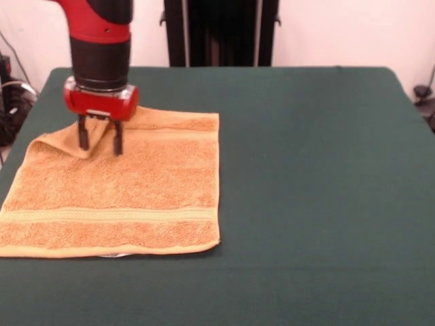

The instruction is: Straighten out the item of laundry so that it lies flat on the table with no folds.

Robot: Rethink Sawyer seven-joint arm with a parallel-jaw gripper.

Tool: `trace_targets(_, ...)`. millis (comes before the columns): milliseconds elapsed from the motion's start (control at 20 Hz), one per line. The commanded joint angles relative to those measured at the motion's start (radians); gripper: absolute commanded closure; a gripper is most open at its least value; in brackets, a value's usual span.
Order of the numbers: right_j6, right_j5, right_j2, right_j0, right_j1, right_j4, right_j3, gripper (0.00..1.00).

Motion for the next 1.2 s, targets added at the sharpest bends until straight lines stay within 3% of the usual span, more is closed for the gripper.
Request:
trace_targets(50,0.178,0.219,0.075,0.129,-0.049,0.132,0.04,0.0)
trace_targets(400,0.153,0.314,0.072,0.183,-0.025,0.2,-0.054,0.0)
trace_targets(600,0.134,0.343,0.089,0.203,0.041,0.231,-0.149,0.0)
trace_targets(750,0.138,0.313,0.09,0.215,0.123,0.246,-0.214,0.0)
trace_targets(950,0.194,0.257,0.015,0.275,0.263,0.247,-0.329,0.0)
trace_targets(1200,0.239,0.275,-0.023,0.302,0.421,0.31,-0.47,0.0)
